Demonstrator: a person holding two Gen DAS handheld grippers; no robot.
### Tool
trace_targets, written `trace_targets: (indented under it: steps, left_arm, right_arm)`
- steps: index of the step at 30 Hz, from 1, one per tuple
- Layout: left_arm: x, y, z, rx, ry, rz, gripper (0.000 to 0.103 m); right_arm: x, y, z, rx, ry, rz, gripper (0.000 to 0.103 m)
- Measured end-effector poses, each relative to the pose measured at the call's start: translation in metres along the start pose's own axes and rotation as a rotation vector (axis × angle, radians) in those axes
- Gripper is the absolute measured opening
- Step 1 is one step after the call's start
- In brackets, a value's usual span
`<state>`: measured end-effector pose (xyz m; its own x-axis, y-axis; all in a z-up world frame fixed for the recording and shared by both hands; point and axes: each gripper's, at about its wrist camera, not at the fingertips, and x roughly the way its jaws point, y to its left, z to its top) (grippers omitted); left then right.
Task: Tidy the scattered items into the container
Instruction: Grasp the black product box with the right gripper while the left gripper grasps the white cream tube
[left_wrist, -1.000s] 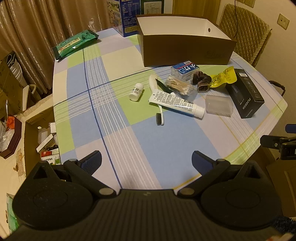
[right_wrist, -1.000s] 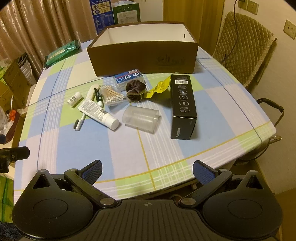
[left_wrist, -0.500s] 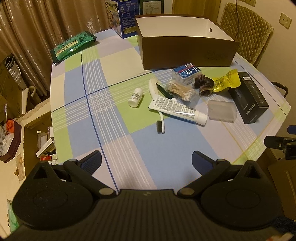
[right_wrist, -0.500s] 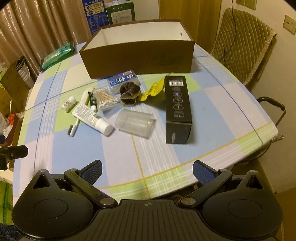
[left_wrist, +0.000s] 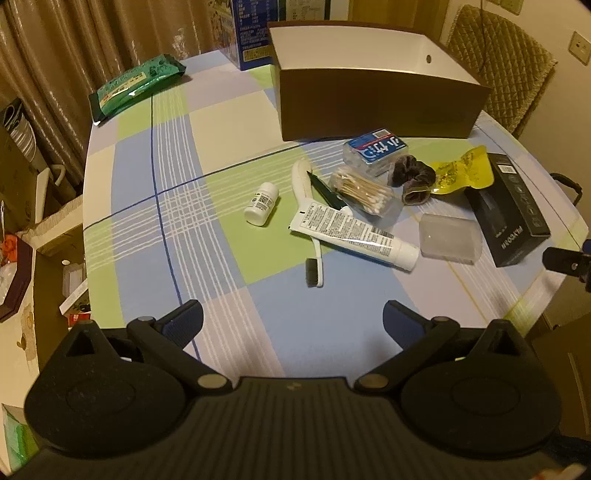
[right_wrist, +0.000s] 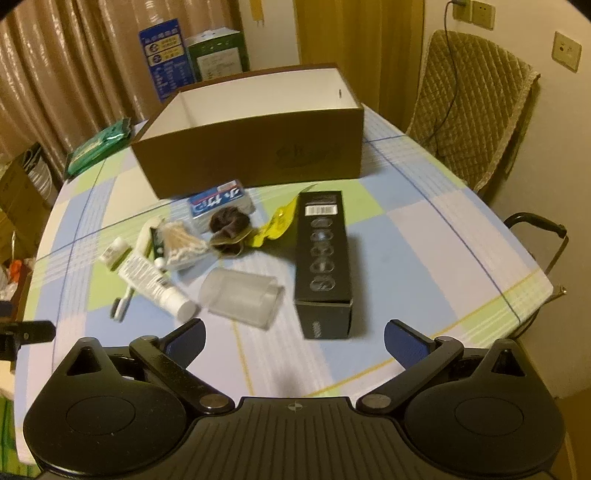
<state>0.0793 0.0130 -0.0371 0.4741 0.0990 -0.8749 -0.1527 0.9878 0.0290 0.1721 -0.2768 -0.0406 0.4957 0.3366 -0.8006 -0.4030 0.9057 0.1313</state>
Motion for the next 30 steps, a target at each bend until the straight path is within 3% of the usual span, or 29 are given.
trace_targets:
  steps: [4,6,19,24,30]
  left_arm:
    - [0.011,-0.003,0.006,-0.021,0.014,0.01,0.102]
    - [0.017,-0.006,0.009,-0.03,0.021,0.011,0.102]
    - [0.056,-0.032,0.032,-0.067,0.063,0.012,0.102]
    - [0.068,-0.041,0.041,-0.078,0.071,0.009,0.101]
    - [0.079,-0.05,0.048,-0.094,0.085,-0.004,0.096]
  right_arm:
    - [0.009,-0.01,0.009,-0.003,-0.01,-0.017,0.1]
    - [0.015,-0.013,0.013,-0.008,-0.009,-0.016,0.093]
    - [0.055,-0.019,0.042,-0.082,0.027,-0.05,0.079]
    - [0.074,-0.014,0.047,-0.131,0.057,-0.032,0.069]
    - [0.091,-0.023,0.053,-0.148,0.091,-0.032,0.06]
